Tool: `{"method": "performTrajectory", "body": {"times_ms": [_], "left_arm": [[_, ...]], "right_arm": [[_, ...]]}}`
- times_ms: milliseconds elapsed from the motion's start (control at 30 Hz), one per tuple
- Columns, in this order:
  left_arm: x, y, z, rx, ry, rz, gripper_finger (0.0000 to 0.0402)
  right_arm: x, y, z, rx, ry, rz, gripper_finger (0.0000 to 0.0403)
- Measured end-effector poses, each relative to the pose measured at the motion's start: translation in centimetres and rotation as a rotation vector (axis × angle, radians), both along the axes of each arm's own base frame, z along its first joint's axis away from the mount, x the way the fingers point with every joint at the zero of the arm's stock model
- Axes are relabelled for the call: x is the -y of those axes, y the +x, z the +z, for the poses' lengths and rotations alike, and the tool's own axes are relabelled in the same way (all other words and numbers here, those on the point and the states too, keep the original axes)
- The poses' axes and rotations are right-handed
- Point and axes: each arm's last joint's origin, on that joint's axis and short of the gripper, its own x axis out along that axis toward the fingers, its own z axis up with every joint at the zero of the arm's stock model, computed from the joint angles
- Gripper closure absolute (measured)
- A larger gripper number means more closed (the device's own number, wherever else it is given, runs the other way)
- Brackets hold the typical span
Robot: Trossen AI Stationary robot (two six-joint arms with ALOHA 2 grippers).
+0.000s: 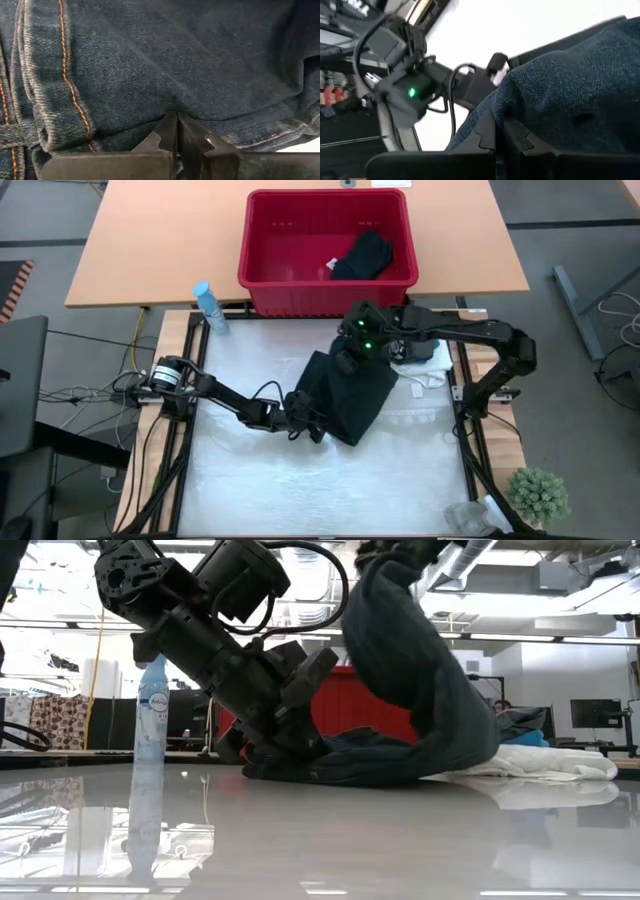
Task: Fold laundry
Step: Fold the blue pants
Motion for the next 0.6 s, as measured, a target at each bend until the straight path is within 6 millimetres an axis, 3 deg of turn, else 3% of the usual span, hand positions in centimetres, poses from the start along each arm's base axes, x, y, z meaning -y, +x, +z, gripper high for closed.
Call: {"method": "performTrajectory", "body": {"times_ms": [233,600], "left_arm": [[0.0,0.0,0.0,-0.011,0.025,-0.009,0.0401],[0.0,-0.1,-0.1,-0.021,0.029,-0.014,0.0401]], "right_arm": [[0.9,2.9,-3.3,-0.009,0.01,0.087,0.0374],[3.6,4.8,-6.6,-0.01,0.01,0.124,0.0374]]}}
